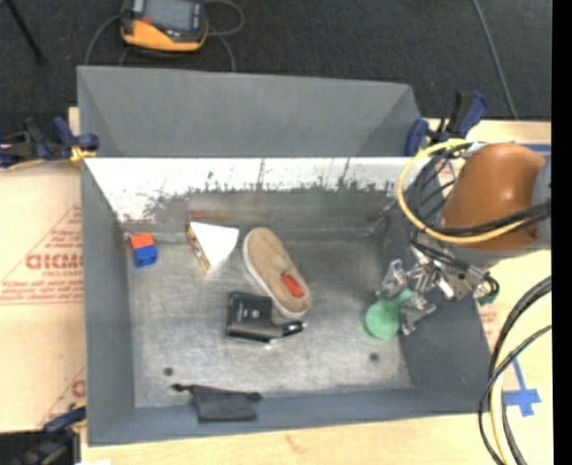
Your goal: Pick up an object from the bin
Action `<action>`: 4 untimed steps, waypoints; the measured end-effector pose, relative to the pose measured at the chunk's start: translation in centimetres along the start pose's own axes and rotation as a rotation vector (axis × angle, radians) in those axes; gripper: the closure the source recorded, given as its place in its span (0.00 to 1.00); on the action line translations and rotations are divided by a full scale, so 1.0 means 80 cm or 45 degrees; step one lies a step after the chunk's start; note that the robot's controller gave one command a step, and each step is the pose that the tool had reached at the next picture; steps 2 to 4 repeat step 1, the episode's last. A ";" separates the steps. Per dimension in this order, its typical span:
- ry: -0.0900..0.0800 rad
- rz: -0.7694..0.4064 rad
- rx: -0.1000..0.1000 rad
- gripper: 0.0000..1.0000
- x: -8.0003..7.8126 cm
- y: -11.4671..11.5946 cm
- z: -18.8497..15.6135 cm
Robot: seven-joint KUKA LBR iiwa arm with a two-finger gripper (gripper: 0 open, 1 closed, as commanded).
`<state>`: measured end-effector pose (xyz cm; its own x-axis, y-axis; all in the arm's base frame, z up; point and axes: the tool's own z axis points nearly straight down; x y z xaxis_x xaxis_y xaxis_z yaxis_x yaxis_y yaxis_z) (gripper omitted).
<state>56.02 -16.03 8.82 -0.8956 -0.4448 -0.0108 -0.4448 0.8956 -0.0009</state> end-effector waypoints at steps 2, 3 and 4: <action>0.008 -0.026 0.001 1.00 -0.015 0.016 -0.144; 0.008 -0.026 0.001 1.00 -0.015 0.016 -0.144; 0.008 -0.026 0.001 1.00 -0.015 0.016 -0.144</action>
Offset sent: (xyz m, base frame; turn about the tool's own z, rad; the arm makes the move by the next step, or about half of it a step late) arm 0.0000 0.0000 0.0000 0.0000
